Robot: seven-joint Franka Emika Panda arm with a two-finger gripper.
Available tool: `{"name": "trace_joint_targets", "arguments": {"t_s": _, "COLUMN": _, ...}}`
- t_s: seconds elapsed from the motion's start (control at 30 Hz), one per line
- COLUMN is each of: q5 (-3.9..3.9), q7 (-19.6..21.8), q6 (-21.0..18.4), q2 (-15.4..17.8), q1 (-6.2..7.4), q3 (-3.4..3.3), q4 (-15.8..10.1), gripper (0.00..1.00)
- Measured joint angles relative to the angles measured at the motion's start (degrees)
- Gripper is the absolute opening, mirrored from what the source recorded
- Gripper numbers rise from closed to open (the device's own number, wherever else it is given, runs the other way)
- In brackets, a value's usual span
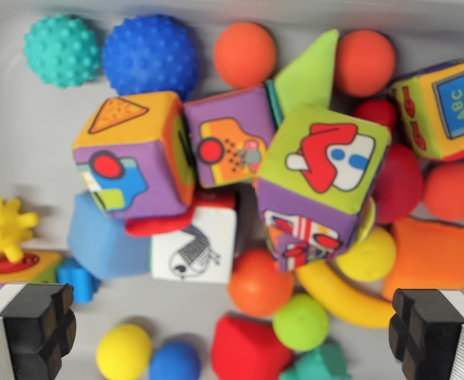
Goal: Pick an object from the bin
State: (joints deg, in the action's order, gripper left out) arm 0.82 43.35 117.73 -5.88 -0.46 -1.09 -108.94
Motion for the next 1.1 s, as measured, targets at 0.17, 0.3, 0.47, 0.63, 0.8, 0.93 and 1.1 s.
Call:
{"name": "trace_joint_targets", "arguments": {"t_s": 0.17, "q5": 0.00, "q7": -1.2, "q6": 0.1, "q2": -0.1, "q1": -0.03, "q3": 0.00, "q4": -0.1, "gripper": 1.00}}
{"name": "trace_joint_targets", "arguments": {"t_s": 0.3, "q5": 0.00, "q7": -2.5, "q6": 0.3, "q2": -0.2, "q1": -0.06, "q3": 0.00, "q4": -0.2, "gripper": 1.00}}
{"name": "trace_joint_targets", "arguments": {"t_s": 0.47, "q5": 0.00, "q7": -4.1, "q6": 0.5, "q2": -0.3, "q1": -0.13, "q3": 0.00, "q4": -0.4, "gripper": 1.00}}
{"name": "trace_joint_targets", "arguments": {"t_s": 0.63, "q5": 0.00, "q7": -6.0, "q6": 0.7, "q2": -0.4, "q1": -0.22, "q3": 0.00, "q4": -0.5, "gripper": 1.00}}
{"name": "trace_joint_targets", "arguments": {"t_s": 0.8, "q5": 0.00, "q7": -7.9, "q6": 1.0, "q2": -0.6, "q1": -0.27, "q3": 0.00, "q4": -0.7, "gripper": 1.00}}
{"name": "trace_joint_targets", "arguments": {"t_s": 0.93, "q5": 0.01, "q7": -9.6, "q6": 1.3, "q2": -0.8, "q1": -0.32, "q3": 0.00, "q4": -0.8, "gripper": 1.00}}
{"name": "trace_joint_targets", "arguments": {"t_s": 1.1, "q5": 0.05, "q7": -12.1, "q6": 1.5, "q2": -1.0, "q1": -0.39, "q3": 0.00, "q4": -1.0, "gripper": 1.00}}
